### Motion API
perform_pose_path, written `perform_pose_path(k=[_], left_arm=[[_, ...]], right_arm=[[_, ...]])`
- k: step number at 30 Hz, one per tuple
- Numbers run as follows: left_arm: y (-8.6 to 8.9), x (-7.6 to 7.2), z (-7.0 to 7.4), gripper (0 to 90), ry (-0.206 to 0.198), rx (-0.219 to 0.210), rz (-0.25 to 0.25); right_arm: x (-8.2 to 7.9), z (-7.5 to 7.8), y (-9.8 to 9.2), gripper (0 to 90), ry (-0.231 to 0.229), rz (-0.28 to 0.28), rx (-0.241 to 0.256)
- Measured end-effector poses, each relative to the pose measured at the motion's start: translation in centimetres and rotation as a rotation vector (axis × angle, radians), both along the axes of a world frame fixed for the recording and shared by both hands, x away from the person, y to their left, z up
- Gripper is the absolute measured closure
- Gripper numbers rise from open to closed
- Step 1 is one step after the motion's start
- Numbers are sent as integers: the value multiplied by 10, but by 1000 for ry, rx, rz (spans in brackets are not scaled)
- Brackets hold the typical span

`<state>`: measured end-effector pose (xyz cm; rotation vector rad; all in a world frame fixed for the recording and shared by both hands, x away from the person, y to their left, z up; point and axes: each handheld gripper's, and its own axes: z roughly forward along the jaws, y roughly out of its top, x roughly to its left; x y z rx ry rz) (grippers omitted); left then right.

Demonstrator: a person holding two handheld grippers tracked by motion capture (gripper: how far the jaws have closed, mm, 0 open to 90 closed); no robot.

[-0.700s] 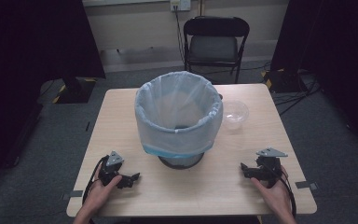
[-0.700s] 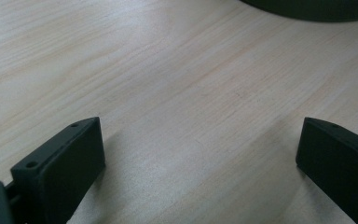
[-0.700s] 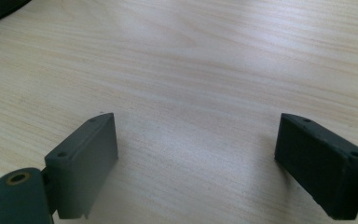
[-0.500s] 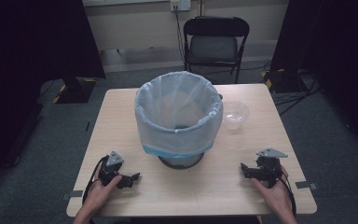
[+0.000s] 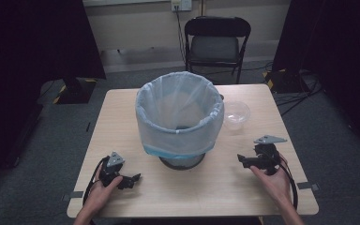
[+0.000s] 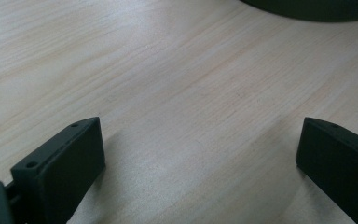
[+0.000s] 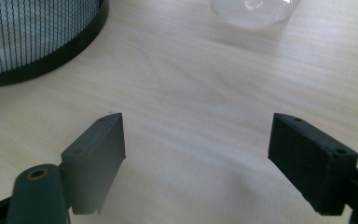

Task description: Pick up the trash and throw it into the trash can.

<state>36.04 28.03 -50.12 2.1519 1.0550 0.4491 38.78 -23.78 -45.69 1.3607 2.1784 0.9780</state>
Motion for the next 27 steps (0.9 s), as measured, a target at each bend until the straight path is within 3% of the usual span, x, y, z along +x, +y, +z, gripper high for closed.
perform_pose_path(k=[2, 3, 6, 9, 16, 21, 27], left_arm=[[0, 0, 0, 4, 0, 0, 0], [0, 0, 0, 4, 0, 0, 0], [0, 0, 0, 4, 0, 0, 0], [0, 0, 0, 4, 0, 0, 0], [0, 0, 0, 4, 0, 0, 0], [0, 0, 0, 4, 0, 4, -3], [0, 0, 0, 4, 1, 4, -3]], right_arm=[[4, 3, 0, 237, -3, 1, 7], [11, 11, 0, 253, -34, -3, 29], [21, 21, -1, 255, -62, -17, 39], [34, 29, -2, 273, -67, -16, 69], [59, 41, 2, 321, -84, -15, 65], [85, 53, 4, 272, -109, -28, 47], [112, 62, 1, 178, -98, -32, 24]])
